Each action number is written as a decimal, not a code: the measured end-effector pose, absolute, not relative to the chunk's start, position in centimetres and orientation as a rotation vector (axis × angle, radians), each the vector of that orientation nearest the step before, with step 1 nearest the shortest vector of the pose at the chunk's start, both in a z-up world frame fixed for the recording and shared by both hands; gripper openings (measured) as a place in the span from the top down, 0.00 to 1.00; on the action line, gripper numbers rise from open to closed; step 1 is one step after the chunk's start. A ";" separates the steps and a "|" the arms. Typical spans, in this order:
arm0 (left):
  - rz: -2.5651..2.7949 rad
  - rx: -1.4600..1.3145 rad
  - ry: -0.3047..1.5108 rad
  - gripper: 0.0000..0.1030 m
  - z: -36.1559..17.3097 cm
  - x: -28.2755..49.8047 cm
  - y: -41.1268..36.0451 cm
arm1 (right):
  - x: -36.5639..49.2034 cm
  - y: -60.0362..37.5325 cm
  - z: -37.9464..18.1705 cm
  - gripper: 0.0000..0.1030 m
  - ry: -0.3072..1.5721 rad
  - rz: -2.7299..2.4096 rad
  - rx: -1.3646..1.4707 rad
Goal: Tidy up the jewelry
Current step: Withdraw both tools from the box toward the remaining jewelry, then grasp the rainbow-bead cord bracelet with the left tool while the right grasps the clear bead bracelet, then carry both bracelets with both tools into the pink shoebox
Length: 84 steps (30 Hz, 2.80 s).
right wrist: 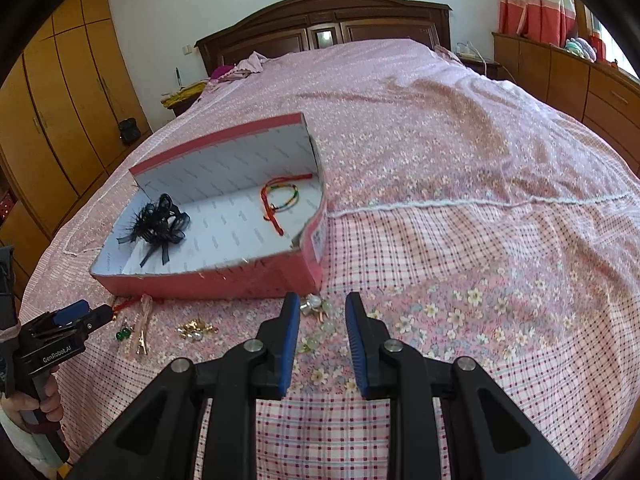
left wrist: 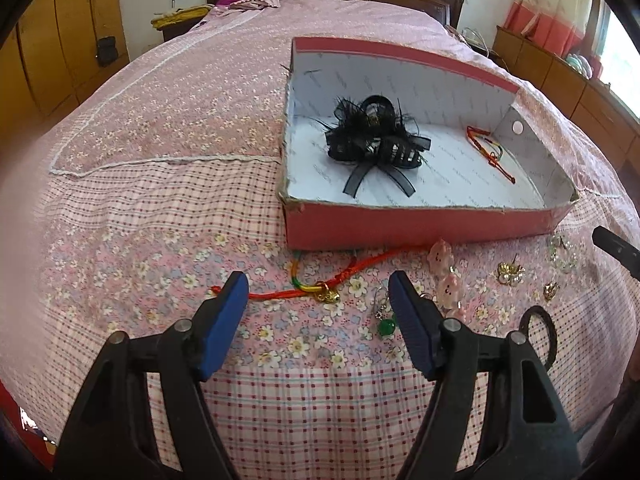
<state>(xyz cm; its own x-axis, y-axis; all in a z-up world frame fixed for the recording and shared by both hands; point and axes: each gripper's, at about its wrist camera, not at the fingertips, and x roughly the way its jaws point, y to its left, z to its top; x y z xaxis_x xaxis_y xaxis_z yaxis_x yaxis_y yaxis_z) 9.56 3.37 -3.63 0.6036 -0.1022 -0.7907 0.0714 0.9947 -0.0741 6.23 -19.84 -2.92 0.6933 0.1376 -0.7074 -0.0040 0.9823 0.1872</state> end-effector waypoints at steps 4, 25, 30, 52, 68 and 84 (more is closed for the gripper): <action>-0.131 -0.004 0.901 0.53 -3.9 9.6 2.6 | 6.4 -19.9 -3.6 0.75 0.817 0.077 0.182; -0.205 0.038 0.912 1.00 -4.9 10.4 2.2 | 7.5 -19.9 -5.5 0.74 0.868 0.089 0.197; -0.216 0.007 0.896 1.00 -3.9 9.0 3.1 | 8.0 -19.5 -6.2 0.74 0.885 0.099 0.193; -0.210 -0.040 0.805 1.00 0.2 7.1 4.8 | 6.9 -18.9 -6.1 0.91 0.846 0.121 0.185; -0.227 -0.040 0.732 1.00 3.6 7.1 4.5 | 3.3 -18.1 -0.7 0.91 0.723 0.170 0.140; -0.267 -0.013 0.706 1.00 4.7 10.7 2.3 | 4.4 -17.7 3.5 0.91 0.635 0.202 0.126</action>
